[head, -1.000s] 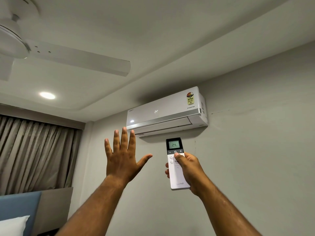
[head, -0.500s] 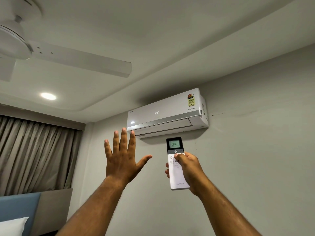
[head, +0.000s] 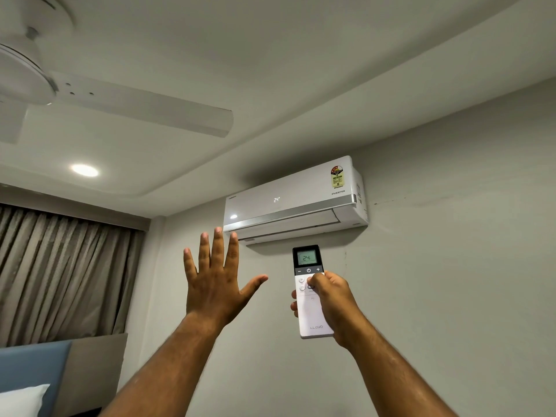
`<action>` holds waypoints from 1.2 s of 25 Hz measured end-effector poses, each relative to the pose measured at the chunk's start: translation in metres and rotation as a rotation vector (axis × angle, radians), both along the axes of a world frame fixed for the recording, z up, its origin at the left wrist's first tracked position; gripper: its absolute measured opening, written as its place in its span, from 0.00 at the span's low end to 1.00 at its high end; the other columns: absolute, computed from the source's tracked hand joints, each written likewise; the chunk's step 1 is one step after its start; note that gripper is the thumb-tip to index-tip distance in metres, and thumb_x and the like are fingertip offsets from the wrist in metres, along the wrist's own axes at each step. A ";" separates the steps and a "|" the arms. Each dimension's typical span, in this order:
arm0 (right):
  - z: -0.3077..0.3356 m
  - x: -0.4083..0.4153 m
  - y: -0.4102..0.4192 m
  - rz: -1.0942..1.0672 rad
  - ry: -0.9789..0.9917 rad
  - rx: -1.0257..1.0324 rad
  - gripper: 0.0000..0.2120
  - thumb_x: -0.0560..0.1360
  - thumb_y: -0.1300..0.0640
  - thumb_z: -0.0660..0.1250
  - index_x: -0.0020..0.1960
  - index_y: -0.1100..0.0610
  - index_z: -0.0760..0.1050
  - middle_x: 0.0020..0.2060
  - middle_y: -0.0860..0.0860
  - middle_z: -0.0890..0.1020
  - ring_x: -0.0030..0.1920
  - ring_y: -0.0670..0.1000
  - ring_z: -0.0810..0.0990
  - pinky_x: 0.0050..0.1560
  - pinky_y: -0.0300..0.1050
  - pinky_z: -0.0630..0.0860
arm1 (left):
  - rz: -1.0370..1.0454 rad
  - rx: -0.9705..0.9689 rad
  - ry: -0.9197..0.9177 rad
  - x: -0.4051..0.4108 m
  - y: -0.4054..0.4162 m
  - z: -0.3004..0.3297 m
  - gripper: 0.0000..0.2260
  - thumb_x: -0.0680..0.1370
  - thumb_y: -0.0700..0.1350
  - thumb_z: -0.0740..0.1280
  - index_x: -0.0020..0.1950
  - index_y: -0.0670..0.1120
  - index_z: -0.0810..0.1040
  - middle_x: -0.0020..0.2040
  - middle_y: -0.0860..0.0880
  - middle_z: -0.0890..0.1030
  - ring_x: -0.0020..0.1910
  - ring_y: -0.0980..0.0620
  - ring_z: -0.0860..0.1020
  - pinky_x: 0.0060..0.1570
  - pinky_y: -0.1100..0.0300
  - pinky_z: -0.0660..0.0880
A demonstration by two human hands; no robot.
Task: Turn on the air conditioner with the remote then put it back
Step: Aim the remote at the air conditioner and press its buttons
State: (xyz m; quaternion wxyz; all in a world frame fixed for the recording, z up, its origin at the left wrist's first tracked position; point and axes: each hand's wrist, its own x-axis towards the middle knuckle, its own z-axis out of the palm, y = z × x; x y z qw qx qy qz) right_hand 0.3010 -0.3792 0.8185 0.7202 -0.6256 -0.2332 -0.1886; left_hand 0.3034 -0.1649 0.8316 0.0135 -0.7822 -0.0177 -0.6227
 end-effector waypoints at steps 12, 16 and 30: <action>-0.001 0.000 0.005 0.007 0.002 0.002 0.07 0.78 0.59 0.59 0.51 0.60 0.74 0.40 0.62 0.86 0.31 0.57 0.85 0.32 0.47 0.82 | 0.002 -0.001 0.013 -0.001 0.003 0.000 0.45 0.67 0.76 0.39 0.76 0.50 0.40 0.77 0.44 0.40 0.77 0.41 0.42 0.71 0.36 0.40; 0.000 -0.002 0.005 0.002 0.001 -0.003 0.07 0.79 0.58 0.59 0.51 0.60 0.74 0.41 0.62 0.85 0.32 0.57 0.85 0.33 0.48 0.82 | 0.015 -0.006 0.025 -0.002 0.004 0.001 0.44 0.67 0.76 0.37 0.75 0.50 0.37 0.76 0.45 0.38 0.76 0.41 0.40 0.71 0.36 0.39; 0.001 -0.007 0.008 0.018 -0.005 0.001 0.07 0.79 0.58 0.59 0.50 0.60 0.74 0.39 0.61 0.86 0.31 0.56 0.86 0.31 0.47 0.82 | 0.009 -0.003 0.007 -0.006 0.006 0.000 0.44 0.67 0.76 0.38 0.75 0.50 0.39 0.76 0.45 0.39 0.76 0.41 0.41 0.71 0.36 0.39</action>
